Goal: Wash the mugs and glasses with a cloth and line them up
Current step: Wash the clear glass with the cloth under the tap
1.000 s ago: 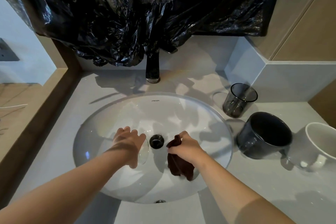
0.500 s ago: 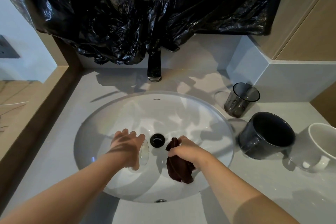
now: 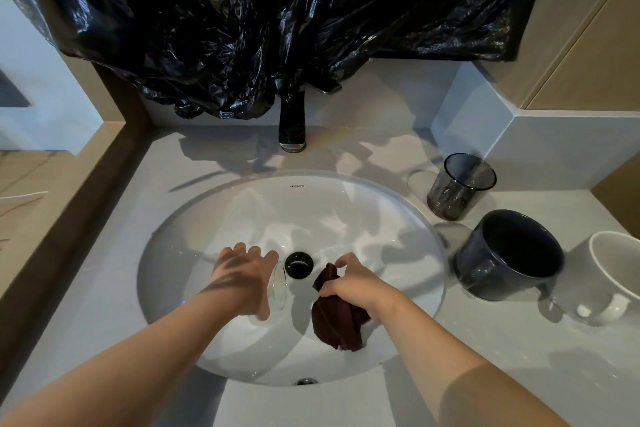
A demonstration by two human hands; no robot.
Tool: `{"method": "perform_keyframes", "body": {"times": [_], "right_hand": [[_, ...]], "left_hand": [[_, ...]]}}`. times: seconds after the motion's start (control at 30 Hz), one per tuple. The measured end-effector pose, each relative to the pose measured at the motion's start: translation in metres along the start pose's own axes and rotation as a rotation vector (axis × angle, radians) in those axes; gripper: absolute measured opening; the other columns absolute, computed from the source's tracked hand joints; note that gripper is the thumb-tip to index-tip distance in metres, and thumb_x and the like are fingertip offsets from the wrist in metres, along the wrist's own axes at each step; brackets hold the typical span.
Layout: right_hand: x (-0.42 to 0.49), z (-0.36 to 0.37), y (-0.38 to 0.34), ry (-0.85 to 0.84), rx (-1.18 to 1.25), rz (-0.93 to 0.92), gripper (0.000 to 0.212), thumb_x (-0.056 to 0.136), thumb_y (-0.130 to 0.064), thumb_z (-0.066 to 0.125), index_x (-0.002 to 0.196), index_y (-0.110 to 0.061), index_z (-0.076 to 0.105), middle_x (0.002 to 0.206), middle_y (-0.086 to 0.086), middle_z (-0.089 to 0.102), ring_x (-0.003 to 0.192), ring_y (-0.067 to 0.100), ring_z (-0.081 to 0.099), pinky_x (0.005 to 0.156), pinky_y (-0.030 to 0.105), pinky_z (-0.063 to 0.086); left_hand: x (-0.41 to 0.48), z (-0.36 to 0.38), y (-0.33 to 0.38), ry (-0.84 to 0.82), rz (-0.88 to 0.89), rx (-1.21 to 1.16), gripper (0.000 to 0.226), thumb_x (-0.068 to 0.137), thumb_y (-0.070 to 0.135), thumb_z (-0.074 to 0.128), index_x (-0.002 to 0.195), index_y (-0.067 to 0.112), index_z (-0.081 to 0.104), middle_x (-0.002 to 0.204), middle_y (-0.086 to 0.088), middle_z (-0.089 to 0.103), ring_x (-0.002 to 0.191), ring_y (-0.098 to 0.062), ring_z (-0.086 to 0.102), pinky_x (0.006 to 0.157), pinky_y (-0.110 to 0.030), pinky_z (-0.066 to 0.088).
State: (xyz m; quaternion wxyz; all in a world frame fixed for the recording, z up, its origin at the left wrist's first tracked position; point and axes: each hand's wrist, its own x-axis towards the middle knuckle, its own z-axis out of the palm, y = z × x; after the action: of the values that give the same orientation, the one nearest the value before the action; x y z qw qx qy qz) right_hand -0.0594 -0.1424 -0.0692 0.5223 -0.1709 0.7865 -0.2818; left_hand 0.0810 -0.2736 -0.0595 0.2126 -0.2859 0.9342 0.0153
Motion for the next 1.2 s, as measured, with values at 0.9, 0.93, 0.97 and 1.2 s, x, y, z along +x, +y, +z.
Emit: {"method": "perform_keyframes", "body": {"times": [0.9,0.93,0.97,1.2], "right_hand": [[-0.001,0.002,0.006,-0.057,-0.019,0.024,0.029,0.072,-0.010,0.068,0.098,-0.020,0.061,0.096,0.015,0.067,0.082,0.032,0.066,0.067,0.039,0.056],[-0.003,-0.002,0.001,-0.052,0.146,0.018,0.026,0.074,-0.007,0.067,0.096,-0.021,0.060,0.093,0.016,0.065,0.079,0.033,0.065,0.065,0.038,0.054],[-0.005,-0.005,-0.005,-0.047,0.283,0.007,0.026,0.077,-0.005,0.066,0.096,-0.021,0.059,0.091,0.017,0.064,0.076,0.033,0.064,0.063,0.038,0.053],[-0.025,-0.017,-0.037,-0.034,0.721,-0.056,0.013,0.085,-0.004,0.056,0.090,-0.015,0.055,0.090,0.013,0.063,0.072,0.028,0.061,0.051,0.031,0.052]], "left_hand": [[-0.008,0.000,-0.013,-0.098,-0.106,-0.764,0.070,0.061,0.042,0.082,0.117,0.027,0.043,0.103,0.008,0.052,0.091,-0.012,0.051,0.068,-0.024,0.040],[-0.008,-0.003,-0.014,-0.087,-0.119,-0.869,0.068,0.061,0.039,0.083,0.115,0.027,0.044,0.102,0.008,0.053,0.089,-0.011,0.052,0.067,-0.024,0.040],[-0.008,-0.006,-0.016,-0.070,-0.127,-0.963,0.067,0.060,0.038,0.084,0.114,0.026,0.045,0.102,0.005,0.054,0.089,-0.012,0.052,0.068,-0.025,0.041],[-0.008,-0.024,-0.019,0.187,-0.053,-1.370,0.086,0.040,0.046,0.084,0.114,0.022,0.048,0.106,-0.008,0.058,0.094,-0.024,0.064,0.077,-0.039,0.055]]}}
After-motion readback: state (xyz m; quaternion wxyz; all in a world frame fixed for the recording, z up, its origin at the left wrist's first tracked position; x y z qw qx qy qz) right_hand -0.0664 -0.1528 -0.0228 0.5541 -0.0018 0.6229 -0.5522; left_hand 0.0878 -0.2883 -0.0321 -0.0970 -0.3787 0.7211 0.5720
